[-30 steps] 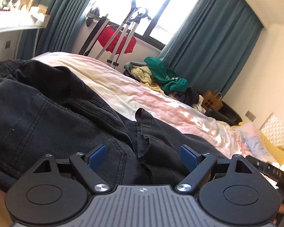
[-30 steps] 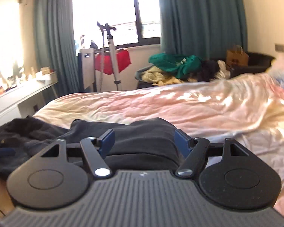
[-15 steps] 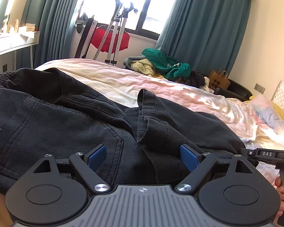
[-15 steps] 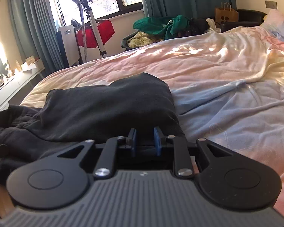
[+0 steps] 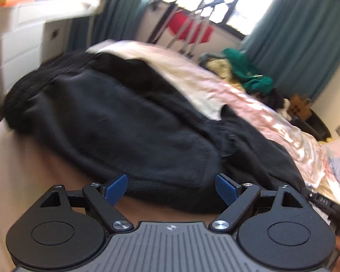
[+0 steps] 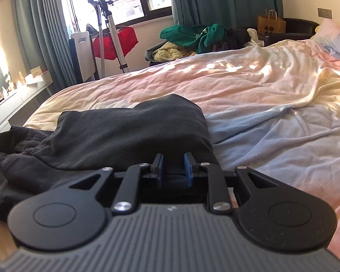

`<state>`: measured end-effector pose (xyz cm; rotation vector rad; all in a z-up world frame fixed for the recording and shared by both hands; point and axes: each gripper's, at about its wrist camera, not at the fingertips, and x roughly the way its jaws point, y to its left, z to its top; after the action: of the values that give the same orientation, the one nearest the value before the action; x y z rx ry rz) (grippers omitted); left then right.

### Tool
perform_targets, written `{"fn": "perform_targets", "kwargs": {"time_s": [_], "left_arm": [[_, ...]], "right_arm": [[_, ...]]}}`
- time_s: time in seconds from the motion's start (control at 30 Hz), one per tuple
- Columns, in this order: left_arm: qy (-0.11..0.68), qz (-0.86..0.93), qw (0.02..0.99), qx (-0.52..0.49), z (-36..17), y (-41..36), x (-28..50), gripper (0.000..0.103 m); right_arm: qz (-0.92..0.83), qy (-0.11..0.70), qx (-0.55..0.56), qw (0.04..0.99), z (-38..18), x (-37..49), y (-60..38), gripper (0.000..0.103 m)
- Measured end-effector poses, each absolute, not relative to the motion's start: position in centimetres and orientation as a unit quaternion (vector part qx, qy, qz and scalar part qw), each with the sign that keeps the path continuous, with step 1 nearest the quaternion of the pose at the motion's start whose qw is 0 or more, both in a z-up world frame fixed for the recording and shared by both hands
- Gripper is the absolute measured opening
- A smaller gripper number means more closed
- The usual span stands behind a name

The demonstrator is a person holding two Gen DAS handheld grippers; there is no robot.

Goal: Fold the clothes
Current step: 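Move the left gripper to the elastic waistband of the folded sweatpants, then grasp the waistband with the left gripper and fold it over the pants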

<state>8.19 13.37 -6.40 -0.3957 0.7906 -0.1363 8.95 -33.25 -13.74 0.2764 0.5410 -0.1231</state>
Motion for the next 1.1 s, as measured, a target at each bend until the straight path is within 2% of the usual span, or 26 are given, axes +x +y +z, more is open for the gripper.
{"fn": "perform_targets", "kwargs": {"time_s": [0.07, 0.17, 0.37, 0.53, 0.73, 1.0, 1.1], "left_arm": [[0.409, -0.076, 0.864, -0.285, -7.7, 16.5, 8.5, 0.098], [0.438, -0.064, 0.784, -0.434, -10.7, 20.9, 9.0, 0.098], [0.395, 0.015, 0.77, -0.501, -13.0, 23.3, 10.5, 0.096], [0.351, 0.037, 0.801, -0.483, -12.5, 23.3, 12.5, 0.095], [0.283, 0.093, 0.812, -0.501, -12.4, 26.5, 13.7, 0.074], [0.263, 0.092, 0.805, -0.524, -13.3, 29.0, 15.5, 0.059], [0.253, 0.086, 0.816, -0.513, -13.4, 28.6, 15.5, 0.043]], "right_arm": [[-0.059, 0.266, 0.14, 0.952, -13.7, 8.9, -33.4, 0.023], [-0.058, 0.266, 0.148, 0.951, -13.6, 8.7, -33.6, 0.023], [-0.06, 0.266, 0.15, 0.95, -13.5, 8.4, -33.8, 0.023], [-0.063, 0.266, 0.141, 0.951, -13.7, 8.5, -33.5, 0.023], [-0.069, 0.252, 0.136, 0.956, -13.3, 8.3, -33.3, 0.023], [-0.062, 0.219, 0.124, 0.966, -12.6, 8.4, -32.8, 0.023], [-0.05, 0.261, 0.148, 0.953, -14.0, 9.6, -32.9, 0.023]]}}
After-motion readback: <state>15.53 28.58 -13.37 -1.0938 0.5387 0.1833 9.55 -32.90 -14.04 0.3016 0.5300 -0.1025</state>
